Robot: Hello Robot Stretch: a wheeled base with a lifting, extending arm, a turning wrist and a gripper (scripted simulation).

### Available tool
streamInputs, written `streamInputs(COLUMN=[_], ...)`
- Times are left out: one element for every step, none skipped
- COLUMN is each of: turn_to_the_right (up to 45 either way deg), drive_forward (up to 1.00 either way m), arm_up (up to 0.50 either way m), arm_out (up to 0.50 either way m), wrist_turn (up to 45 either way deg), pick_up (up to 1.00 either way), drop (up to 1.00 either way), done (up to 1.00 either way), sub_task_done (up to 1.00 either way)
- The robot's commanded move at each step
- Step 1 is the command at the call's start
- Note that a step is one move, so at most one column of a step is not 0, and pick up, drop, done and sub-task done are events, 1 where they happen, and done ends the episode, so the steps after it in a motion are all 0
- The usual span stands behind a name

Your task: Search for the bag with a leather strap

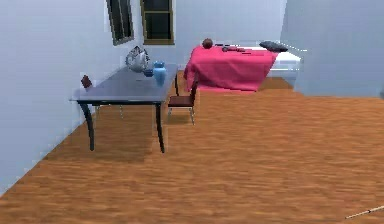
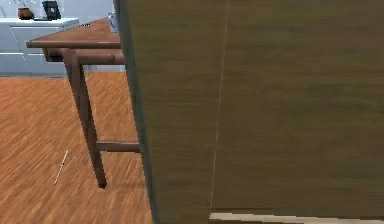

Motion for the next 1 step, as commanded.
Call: streamInputs(turn_to_the_right=[3.0], drive_forward=[0.0], arm_up=[0.0], arm_out=[0.0], wrist_turn=[0.0], pick_up=[0.0], drop=[0.0], done=[0.0], sub_task_done=[0.0])
